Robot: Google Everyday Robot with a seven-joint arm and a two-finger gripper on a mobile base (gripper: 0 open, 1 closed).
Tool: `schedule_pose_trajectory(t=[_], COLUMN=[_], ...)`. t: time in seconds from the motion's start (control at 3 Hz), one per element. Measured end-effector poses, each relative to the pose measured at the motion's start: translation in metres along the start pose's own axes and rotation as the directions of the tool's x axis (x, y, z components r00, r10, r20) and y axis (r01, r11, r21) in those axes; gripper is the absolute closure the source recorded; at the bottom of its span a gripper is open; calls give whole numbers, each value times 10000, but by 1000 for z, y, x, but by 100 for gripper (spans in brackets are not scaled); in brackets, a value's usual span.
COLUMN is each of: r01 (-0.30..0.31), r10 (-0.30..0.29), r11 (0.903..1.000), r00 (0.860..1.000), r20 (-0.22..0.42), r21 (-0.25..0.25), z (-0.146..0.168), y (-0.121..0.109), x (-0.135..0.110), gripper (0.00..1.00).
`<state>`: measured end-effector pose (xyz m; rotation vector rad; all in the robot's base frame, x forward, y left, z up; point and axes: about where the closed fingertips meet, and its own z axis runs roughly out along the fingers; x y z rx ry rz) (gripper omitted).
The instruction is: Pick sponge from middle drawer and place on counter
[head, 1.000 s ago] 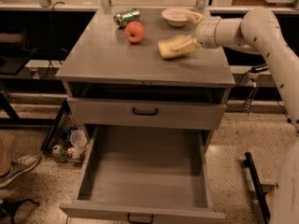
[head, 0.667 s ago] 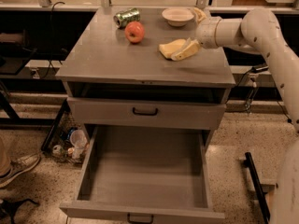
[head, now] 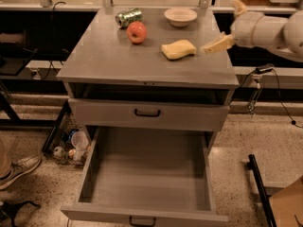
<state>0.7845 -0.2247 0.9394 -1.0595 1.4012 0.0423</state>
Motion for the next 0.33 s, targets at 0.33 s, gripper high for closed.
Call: schedule_pose_trajectory(t=[0.33], r01=[-15], r10=[33], r11=[9949], r00=[9998], r20=[-181], r21=[1005], z=[-44], y=[-34], x=[5], gripper=[0])
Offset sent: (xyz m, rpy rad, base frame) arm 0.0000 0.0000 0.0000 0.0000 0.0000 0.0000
